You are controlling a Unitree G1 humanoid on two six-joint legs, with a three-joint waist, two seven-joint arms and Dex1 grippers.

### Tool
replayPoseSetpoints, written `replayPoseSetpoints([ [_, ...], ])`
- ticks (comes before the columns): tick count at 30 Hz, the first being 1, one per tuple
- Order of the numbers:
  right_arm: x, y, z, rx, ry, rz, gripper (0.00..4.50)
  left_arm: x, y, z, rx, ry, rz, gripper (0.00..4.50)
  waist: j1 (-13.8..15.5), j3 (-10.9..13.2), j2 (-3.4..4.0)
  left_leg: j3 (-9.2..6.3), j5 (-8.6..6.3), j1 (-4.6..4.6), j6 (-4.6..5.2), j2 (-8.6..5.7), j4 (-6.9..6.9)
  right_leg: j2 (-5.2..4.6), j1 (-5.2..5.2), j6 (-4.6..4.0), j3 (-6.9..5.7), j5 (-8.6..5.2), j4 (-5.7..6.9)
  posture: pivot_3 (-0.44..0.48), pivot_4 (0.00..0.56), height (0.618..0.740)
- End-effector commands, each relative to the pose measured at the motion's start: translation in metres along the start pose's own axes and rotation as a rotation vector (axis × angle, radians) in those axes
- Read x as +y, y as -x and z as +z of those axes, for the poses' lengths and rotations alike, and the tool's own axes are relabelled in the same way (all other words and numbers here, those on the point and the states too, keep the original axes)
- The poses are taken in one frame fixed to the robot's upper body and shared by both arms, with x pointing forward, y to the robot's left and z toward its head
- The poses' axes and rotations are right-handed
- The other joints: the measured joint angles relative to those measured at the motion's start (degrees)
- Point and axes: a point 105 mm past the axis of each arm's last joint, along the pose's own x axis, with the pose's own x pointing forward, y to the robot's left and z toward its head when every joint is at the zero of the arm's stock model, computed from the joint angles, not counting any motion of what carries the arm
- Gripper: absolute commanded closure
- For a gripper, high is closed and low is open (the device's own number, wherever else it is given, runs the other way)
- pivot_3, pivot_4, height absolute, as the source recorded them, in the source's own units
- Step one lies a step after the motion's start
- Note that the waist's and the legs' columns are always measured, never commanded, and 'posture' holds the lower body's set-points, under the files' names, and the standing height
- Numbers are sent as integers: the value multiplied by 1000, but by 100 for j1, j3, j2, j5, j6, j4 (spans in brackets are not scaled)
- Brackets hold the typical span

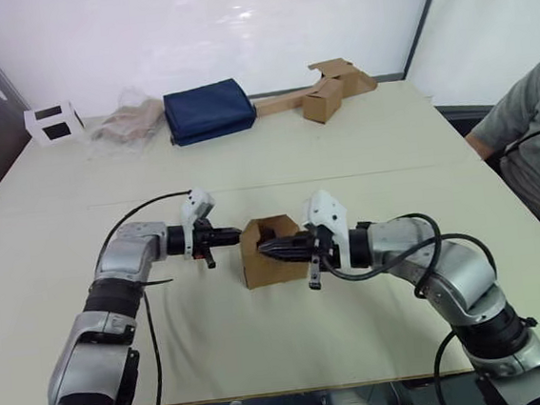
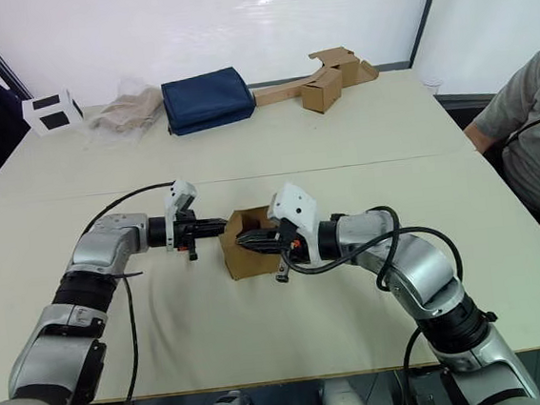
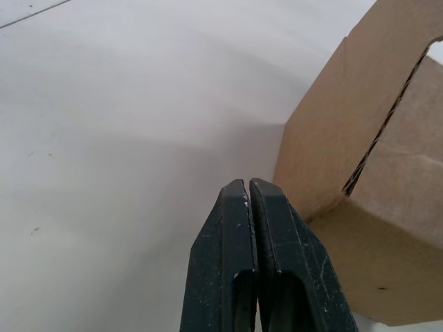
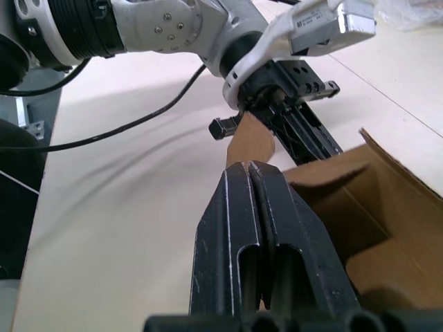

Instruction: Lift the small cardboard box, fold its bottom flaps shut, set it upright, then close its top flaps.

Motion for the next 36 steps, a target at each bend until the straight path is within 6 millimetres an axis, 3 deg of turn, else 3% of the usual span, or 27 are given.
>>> replayPoseSetpoints([
  [1, -3, -4, -4, 32, 60, -3, 4500, -5, 2, 22, -63, -46, -20, 4430, 1, 0, 0, 0, 0, 0, 0, 0, 0, 0, 0, 0, 0, 0, 0, 0, 150, 740],
  [13, -10, -19, -17, 45, 32, 8, 4500, -8, 6, 19, -67, -40, -11, 4430, -18, 0, 0, 0, 2, 0, -4, 0, 0, 0, 0, 0, 0, 0, 0, 0, 150, 740],
  [17, -11, -20, -17, 39, 27, 8, 4500, 2, 25, 29, -93, -52, 65, 4430, -39, 0, 0, 0, 2, 0, -4, 0, 0, 0, -1, 0, 0, 0, 0, 0, 150, 740],
  [20, -12, -19, -15, 23, 17, 1, 4500, -8, 49, 36, -90, -81, 43, 4430, -129, 0, 0, -1, 3, 0, -5, 1, -5, 1, -3, 0, 0, 0, 0, 0, 150, 740],
  [23, -13, -19, -14, 16, 13, -2, 4500, -27, 60, 37, -70, -89, -16, 4430, -139, 0, 1, -2, 9, 0, -16, 2, -8, 1, -5, -1, 1, -1, -1, 0, 150, 740],
  [27, -15, -19, -12, 0, 3, -6, 4500, -74, 61, 30, -29, -77, -145, 4430, -122, 0, 1, -1, 6, 0, -11, 2, -7, -3, -1, -1, 2, -1, -1, 0, 150, 740],
  [30, -16, -20, -12, -1, 3, -5, 4500, -80, 54, 24, -21, -76, -143, 4430, -83, 0, 1, -4, 0, 0, -1, 2, -5, -3, 2, -1, -1, -1, 0, 0, 150, 740],
  [36, -14, -19, -10, -2, 8, 2, 4500, -74, 38, 18, -21, -97, -117, 4430, -89, 0, 1, -3, 0, 3, -1, 2, -6, -1, 4, -1, -2, 0, 0, 0, 150, 740],
])
